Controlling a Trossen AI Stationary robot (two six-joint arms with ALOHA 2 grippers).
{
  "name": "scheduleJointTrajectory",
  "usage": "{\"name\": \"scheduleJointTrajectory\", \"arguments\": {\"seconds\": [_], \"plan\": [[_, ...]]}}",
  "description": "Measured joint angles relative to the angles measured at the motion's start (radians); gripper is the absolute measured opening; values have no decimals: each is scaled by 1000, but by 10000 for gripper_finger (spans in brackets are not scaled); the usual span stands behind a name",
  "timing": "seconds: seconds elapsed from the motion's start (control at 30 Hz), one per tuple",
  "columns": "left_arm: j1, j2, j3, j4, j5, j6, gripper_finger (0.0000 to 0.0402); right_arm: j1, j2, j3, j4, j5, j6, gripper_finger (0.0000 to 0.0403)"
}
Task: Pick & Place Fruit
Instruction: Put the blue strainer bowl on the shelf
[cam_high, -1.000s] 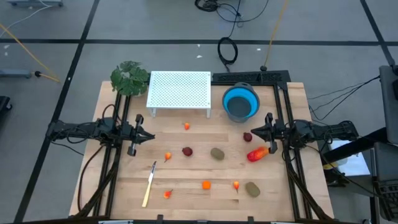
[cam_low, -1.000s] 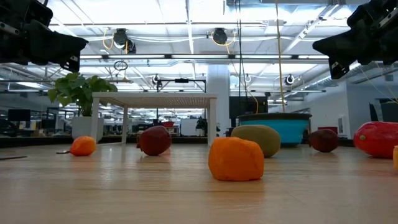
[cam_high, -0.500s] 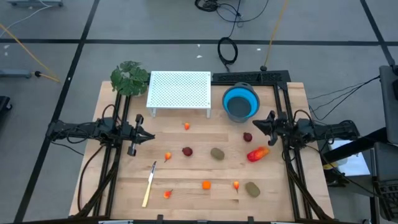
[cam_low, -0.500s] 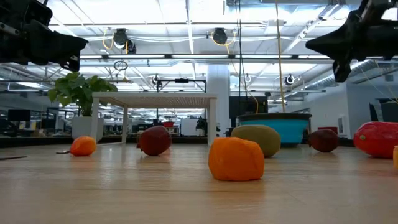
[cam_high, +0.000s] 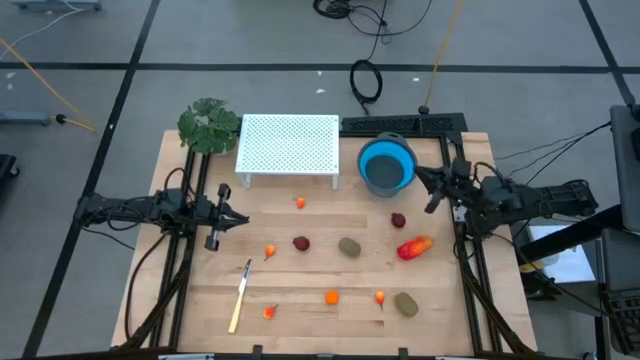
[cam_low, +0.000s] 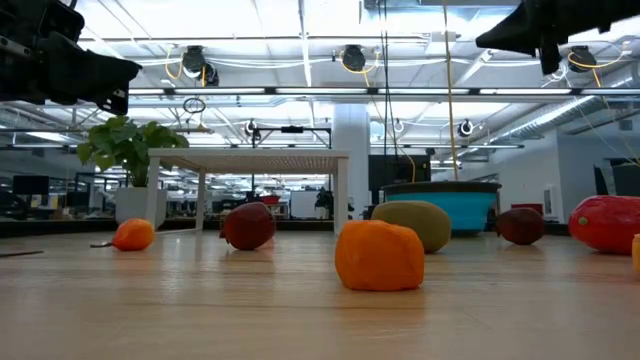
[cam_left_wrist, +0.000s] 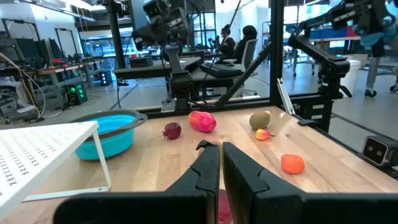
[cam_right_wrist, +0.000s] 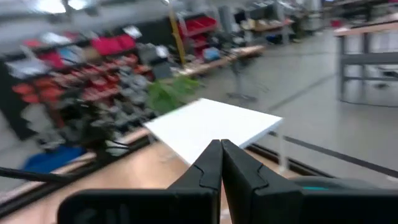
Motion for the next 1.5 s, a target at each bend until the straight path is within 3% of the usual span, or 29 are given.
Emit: {"name": "scheduleJointTrajectory", "arguments": {"seconds": [0.2,0.33,0.47,0.6,0.83,0.97,1.23,1.5], "plan": [[0,0,0,0,0,-6,19,-21,155,173,-234,110,168,0],[0,0,0,0,0,-9,19,-78,238,257,-349,117,293,0],[0,0,0,0,0,-9,19,-159,316,321,-487,22,395,0],[0,0,0,0,0,-9,19,-263,397,354,-592,-143,467,0],[0,0,0,0,1,-16,19,-439,518,383,-619,-453,445,0],[0,0,0,0,1,-16,19,-521,576,405,-643,-550,406,0],[0,0,0,0,0,-5,19,-648,706,540,-868,-561,387,0],[0,0,0,0,0,13,19,-730,809,569,-889,-571,385,0]]}}
